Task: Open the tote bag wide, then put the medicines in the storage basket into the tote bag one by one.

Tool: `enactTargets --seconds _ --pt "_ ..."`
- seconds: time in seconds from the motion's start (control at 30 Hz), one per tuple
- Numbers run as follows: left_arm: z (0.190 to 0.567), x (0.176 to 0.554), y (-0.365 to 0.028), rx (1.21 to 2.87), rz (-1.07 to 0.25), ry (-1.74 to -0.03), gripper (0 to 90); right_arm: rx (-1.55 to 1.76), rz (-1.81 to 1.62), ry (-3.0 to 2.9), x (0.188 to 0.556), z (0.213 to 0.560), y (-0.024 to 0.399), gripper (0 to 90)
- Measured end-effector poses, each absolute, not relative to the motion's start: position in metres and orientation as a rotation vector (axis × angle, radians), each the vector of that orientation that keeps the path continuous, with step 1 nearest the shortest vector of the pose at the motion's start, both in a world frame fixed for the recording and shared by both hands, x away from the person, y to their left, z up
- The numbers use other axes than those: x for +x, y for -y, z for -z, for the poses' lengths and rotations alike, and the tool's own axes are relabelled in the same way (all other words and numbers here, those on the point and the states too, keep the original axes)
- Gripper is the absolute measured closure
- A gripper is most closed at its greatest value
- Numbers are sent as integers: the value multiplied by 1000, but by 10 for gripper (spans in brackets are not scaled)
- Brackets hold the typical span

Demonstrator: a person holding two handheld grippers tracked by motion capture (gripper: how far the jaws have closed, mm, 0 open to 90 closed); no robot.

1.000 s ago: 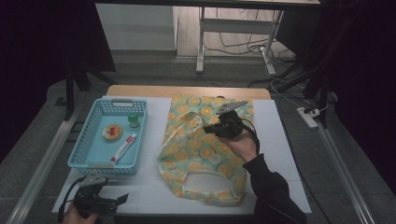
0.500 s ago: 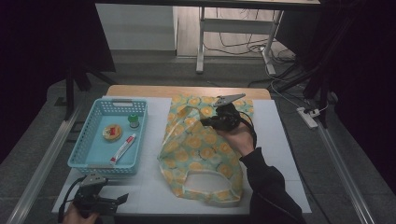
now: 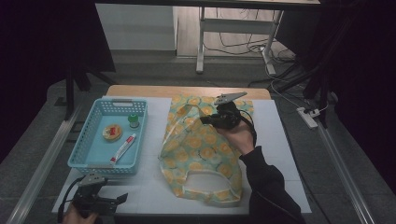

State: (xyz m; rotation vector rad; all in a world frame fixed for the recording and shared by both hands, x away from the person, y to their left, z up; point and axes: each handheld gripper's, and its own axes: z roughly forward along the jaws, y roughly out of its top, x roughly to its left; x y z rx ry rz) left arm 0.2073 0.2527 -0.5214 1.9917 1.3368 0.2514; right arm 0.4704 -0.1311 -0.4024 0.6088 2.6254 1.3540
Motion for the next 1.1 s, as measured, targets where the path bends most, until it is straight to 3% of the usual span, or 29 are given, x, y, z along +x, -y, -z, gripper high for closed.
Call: enactTargets --seconds 1.1 --pt "517 207 -264 1928 -211 -1250 0 535 -1343 -2598 470 405 135 900"
